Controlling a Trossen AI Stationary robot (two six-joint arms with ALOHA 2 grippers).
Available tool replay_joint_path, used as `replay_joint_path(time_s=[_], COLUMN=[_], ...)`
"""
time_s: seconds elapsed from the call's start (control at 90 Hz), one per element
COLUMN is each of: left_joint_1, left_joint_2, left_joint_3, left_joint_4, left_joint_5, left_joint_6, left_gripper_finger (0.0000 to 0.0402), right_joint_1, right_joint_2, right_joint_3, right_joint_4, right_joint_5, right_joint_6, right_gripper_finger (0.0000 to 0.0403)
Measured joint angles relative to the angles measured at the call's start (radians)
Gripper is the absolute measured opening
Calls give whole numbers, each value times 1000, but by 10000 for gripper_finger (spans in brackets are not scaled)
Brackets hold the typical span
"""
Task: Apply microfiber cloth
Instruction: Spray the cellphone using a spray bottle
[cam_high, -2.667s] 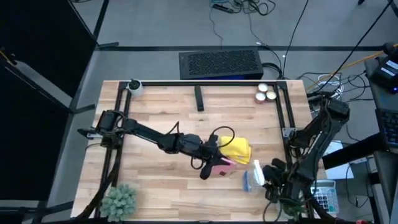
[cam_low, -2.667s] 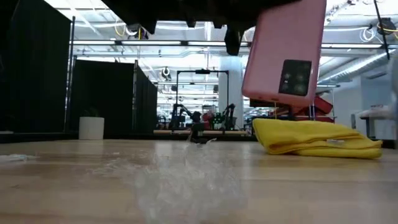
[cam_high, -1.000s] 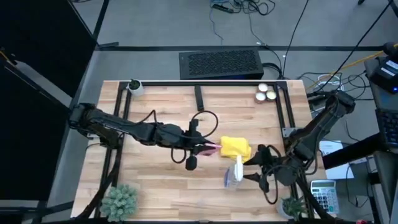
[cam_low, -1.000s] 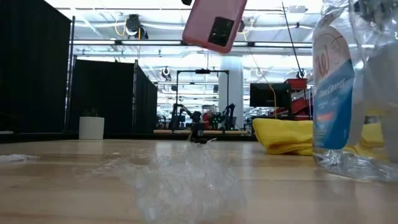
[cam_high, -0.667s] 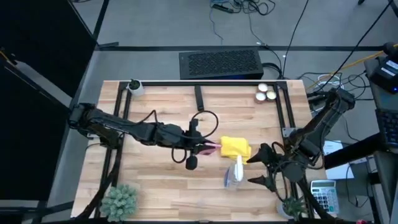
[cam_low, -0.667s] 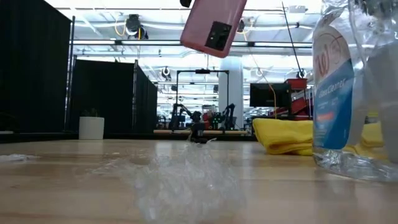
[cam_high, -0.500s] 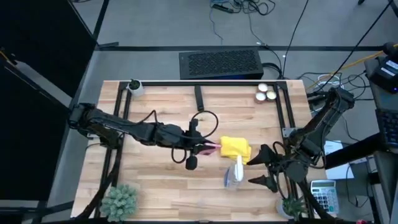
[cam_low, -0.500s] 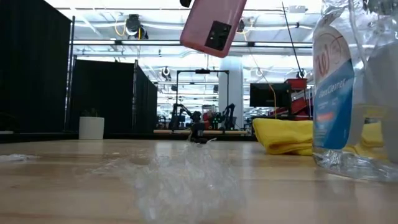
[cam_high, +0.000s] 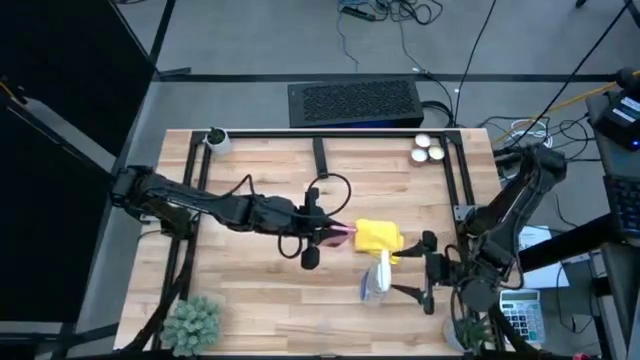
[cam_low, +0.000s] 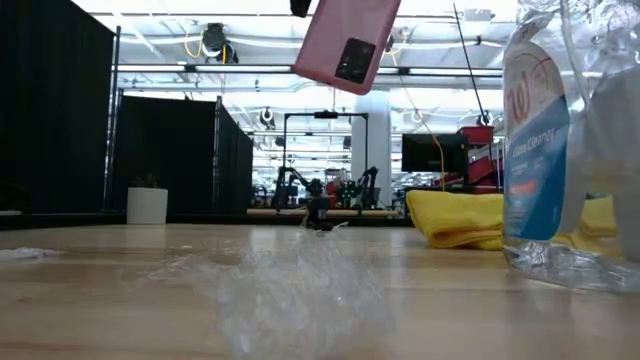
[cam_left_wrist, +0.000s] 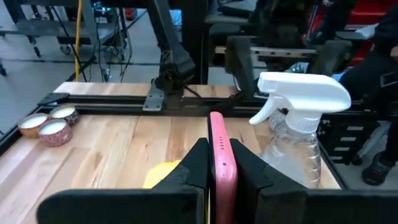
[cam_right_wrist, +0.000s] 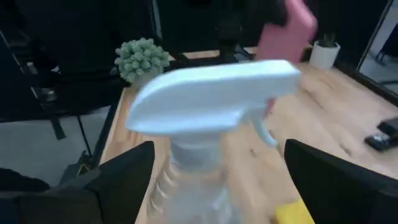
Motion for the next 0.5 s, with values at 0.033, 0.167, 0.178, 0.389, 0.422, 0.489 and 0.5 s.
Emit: replay_joint_path(time_s=[0.033, 0.167, 0.178, 0.389, 0.422, 0.489, 0.5], left_joint_1=[0, 1, 1, 5, 7, 11, 12], left_joint_2=[0, 0, 0, 7, 11, 17, 19], left_joint_3=[0, 0, 0, 0, 0, 0, 0], left_joint_4=[0, 6, 7, 32, 51, 68, 72], left_joint_5=[0, 1, 2, 6, 7, 8, 9], left_joint_6=[0, 0, 0, 4, 8, 8, 8], left_gripper_finger=[13, 13, 13, 13, 13, 13, 13], right_joint_1=[0, -2, -4, -51, -61, -82, -86], right_joint_2=[7, 14, 14, 34, 43, 62, 65], right_joint_3=[0, 0, 0, 0, 0, 0, 0], right_joint_4=[23, 56, 54, 53, 53, 54, 55], right_joint_5=[-1, 19, 21, 24, 17, -15, -19], right_joint_6=[-21, -76, -77, -105, -105, -104, -104], right_gripper_finger=[341, 341, 341, 341, 341, 341, 341])
